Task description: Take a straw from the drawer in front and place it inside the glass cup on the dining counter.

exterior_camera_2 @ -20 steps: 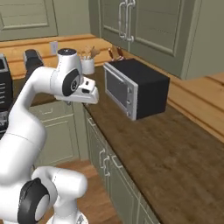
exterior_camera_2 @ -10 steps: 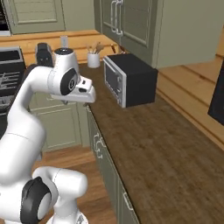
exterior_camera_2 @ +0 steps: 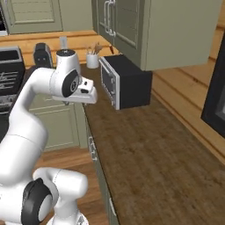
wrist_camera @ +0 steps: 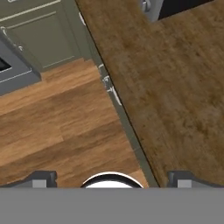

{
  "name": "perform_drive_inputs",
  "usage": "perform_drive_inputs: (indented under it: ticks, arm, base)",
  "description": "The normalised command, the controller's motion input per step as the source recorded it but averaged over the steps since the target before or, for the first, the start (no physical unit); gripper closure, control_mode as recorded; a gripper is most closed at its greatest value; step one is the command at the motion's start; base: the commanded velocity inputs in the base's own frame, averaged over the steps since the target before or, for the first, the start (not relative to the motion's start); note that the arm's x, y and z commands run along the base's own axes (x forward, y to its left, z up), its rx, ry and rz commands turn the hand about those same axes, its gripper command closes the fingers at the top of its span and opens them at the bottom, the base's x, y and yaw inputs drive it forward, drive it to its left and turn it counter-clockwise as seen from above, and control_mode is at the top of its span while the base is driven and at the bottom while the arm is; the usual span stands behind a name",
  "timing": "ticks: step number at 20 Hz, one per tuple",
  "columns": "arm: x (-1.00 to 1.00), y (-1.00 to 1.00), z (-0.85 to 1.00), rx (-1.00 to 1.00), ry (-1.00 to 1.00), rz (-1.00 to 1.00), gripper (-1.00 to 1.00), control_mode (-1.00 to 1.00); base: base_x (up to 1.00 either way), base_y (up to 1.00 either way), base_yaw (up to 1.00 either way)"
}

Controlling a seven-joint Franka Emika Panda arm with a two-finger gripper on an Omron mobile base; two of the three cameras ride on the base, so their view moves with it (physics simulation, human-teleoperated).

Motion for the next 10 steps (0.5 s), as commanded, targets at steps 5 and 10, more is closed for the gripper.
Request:
perform_drive_inputs:
  ticks: [5,10]
  arm:
    - [-0.09,0.44,-0.09,-0.14,-0.14,0.09,-1.0,-1.0]
    - [0.01,0.99,-0.47,-0.36,-0.1,0.0,-1.0,-1.0]
  base:
    - [0.0,0.0,0.0]
    - [0.0,0.0,0.0]
